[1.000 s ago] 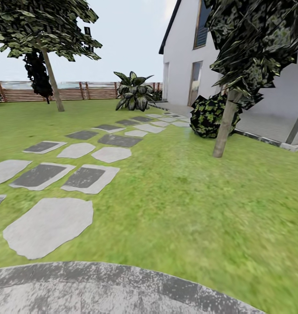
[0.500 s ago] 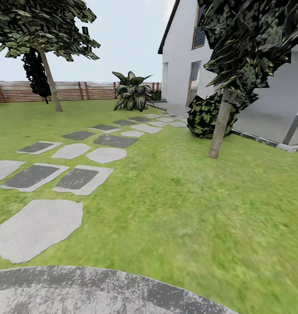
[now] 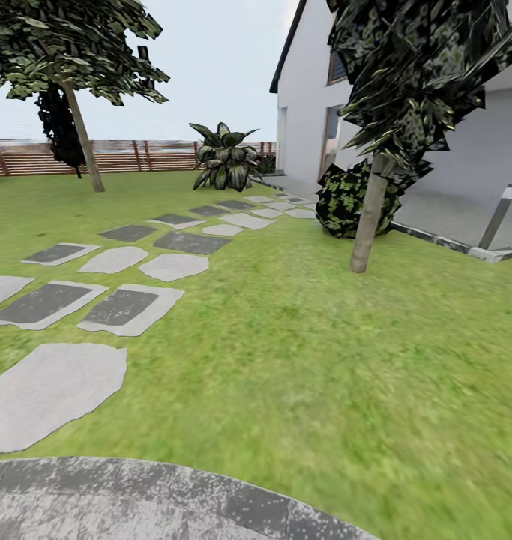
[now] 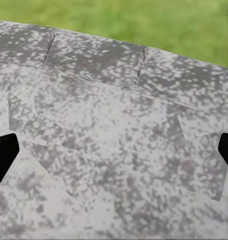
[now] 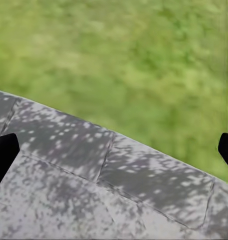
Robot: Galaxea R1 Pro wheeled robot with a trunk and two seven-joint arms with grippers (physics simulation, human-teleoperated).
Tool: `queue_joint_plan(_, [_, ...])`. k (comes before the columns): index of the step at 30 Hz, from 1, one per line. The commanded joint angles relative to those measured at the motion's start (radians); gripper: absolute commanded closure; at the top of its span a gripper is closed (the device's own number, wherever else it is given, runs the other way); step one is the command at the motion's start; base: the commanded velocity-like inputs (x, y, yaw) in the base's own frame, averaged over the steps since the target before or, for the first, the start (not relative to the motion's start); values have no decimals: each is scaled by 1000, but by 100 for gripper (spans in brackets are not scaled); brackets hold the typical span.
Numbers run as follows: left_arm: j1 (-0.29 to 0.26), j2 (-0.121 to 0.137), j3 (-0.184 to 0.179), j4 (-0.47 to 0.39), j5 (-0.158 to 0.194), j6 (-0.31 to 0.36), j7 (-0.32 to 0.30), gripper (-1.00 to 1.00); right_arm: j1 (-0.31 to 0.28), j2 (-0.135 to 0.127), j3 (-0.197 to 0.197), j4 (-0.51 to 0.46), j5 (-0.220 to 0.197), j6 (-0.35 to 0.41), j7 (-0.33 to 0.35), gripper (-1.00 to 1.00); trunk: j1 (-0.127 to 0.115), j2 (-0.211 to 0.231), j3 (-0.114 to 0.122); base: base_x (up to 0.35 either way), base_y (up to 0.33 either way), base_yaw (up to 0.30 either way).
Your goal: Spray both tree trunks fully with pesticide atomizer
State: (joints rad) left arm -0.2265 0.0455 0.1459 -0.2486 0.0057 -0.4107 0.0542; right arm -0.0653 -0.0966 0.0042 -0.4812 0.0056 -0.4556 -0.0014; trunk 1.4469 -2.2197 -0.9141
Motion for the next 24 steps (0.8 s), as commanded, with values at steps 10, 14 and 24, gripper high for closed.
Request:
queue_joint_plan(10, [-1, -1, -2, 1, 0, -4, 3, -100, -1, 0, 0, 1, 1, -3, 0, -100, 0, 0, -1, 0, -276, 156])
queue_joint_plan(14, [-1, -1, -2, 1, 0, -4, 3, -100, -1, 0, 0, 1, 1, -3, 0, -100, 0, 0, -1, -22, -276, 272])
queue_joint_plan(24, [-1, -1, -2, 1, 1, -4, 3, -100, -1, 0, 0, 1, 0, -3, 0, -100, 0, 0, -1, -95, -275, 248])
